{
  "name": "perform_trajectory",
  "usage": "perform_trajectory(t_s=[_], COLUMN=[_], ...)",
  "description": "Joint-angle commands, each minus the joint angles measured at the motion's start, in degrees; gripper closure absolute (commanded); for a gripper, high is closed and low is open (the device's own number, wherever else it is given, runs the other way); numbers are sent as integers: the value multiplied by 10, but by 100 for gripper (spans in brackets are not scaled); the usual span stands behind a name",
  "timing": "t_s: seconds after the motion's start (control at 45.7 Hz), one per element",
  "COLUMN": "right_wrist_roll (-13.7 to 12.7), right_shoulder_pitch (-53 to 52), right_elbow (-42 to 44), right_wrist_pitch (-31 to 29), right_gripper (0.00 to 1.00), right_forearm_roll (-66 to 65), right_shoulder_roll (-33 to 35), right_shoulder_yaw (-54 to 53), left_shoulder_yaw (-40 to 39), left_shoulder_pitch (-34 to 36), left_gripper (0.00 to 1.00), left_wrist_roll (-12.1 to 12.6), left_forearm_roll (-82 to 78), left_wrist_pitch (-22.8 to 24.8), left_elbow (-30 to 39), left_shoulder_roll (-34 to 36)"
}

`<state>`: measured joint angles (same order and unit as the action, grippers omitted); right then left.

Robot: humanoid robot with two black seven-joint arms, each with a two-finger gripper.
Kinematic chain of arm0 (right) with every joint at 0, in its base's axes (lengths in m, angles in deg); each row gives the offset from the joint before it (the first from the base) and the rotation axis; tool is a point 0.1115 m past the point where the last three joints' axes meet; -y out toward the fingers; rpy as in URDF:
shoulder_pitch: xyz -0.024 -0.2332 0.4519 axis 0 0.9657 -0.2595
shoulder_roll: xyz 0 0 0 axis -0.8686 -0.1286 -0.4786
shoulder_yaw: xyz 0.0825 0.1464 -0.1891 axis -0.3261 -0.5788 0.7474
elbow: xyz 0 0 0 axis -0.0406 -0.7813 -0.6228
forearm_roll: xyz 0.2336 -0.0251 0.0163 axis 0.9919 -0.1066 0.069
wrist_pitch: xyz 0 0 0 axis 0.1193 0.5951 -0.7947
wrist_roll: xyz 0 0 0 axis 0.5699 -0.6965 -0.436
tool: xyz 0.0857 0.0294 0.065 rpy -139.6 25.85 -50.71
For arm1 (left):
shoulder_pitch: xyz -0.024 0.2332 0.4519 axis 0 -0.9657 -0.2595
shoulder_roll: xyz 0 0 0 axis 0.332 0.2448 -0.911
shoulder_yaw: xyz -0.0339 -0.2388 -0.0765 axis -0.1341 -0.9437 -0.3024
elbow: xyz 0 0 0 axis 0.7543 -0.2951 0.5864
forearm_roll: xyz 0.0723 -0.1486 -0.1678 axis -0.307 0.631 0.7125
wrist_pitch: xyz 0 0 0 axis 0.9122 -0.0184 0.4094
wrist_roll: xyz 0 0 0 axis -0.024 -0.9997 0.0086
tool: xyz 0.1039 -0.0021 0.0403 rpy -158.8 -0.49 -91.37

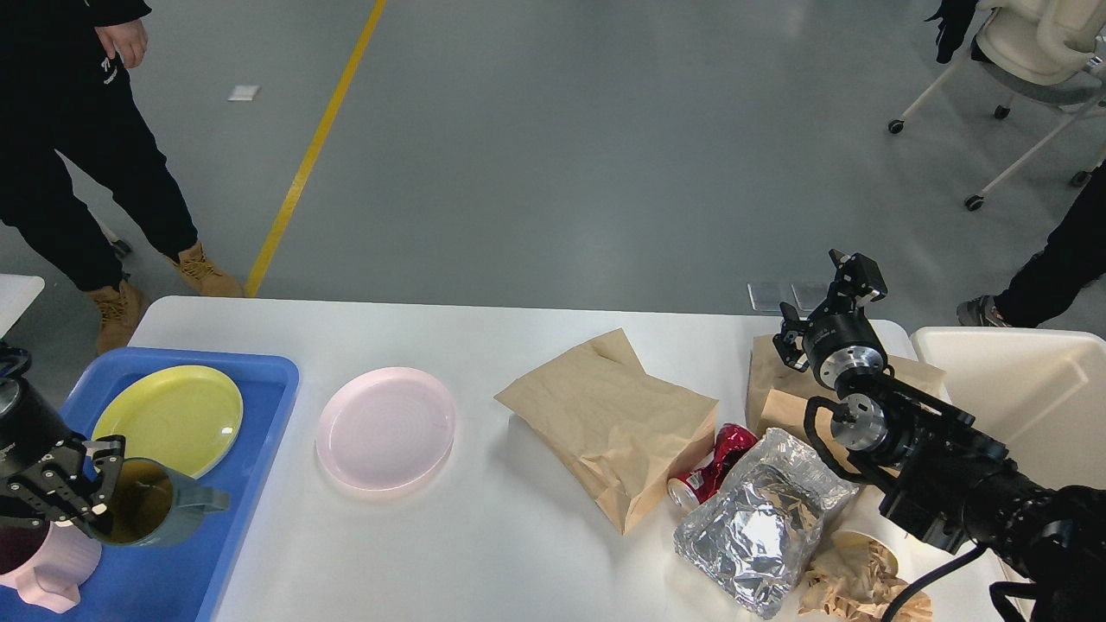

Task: Tidy desktop
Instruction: 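Carry the dark green mug onto the blue tray and release it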

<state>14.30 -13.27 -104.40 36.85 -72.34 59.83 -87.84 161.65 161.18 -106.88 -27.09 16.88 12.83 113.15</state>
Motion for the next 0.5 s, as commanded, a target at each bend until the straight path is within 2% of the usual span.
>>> perform_trajectory(t_s=[0.0, 0.24, 0.481], right_wrist_roll=[0, 0, 0], right_shoulder_pitch=[0, 0, 0], right_elbow=[0, 0, 0], right_wrist_pitch=[0, 0, 0], right_gripper=[0, 0, 0], right_forearm_roll=[0, 0, 0], right_shoulder_roll=[0, 0, 0], right_shoulder_yaw=[0, 0, 0], left_shoulder_yaw=[-8, -39, -75], left_shoulder_pitch=[-50, -123, -161], left_gripper=[100, 100, 100], left_wrist_roll=[0, -2, -2], left_forearm_roll=[1, 2, 3], left_wrist_pitch=[0, 0, 0], left_elbow=[-41, -115, -127], left_shoulder_roll=[19, 40, 32])
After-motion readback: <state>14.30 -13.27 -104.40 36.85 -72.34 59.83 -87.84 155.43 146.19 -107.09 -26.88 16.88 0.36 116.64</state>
